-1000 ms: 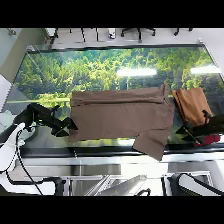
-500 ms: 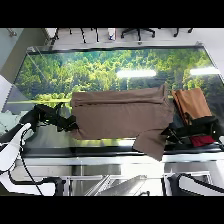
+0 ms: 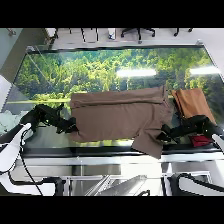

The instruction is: Fold the shirts.

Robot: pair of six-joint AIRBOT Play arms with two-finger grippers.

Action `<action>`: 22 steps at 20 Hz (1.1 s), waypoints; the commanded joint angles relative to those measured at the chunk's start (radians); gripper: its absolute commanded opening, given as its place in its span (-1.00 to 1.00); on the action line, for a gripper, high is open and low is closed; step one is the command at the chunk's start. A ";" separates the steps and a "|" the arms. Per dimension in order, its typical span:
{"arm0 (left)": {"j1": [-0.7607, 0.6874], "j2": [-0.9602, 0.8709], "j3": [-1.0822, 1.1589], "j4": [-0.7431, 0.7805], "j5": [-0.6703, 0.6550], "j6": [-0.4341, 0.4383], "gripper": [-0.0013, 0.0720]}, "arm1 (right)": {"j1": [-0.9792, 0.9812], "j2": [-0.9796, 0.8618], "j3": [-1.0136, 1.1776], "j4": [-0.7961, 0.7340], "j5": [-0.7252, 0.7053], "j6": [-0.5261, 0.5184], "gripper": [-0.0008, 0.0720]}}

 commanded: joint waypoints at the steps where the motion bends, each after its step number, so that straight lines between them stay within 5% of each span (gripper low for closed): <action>1: 0.038 0.072 -0.035 0.191 0.035 -0.099 -0.91 | 0.002 0.087 -0.010 -0.275 -0.043 0.171 -0.90; 6: 0.158 0.197 -0.073 0.216 0.037 -0.104 -0.91 | 0.011 0.257 -0.021 -0.330 -0.109 0.239 -0.90; 11: 0.131 0.210 -0.016 0.214 0.034 -0.097 -0.91 | 0.055 0.292 0.055 -0.053 0.016 0.097 -0.90; 22: 0.079 -0.064 0.475 0.193 0.066 -0.132 -0.91 | 0.199 -0.198 0.618 -0.017 0.206 0.072 -0.90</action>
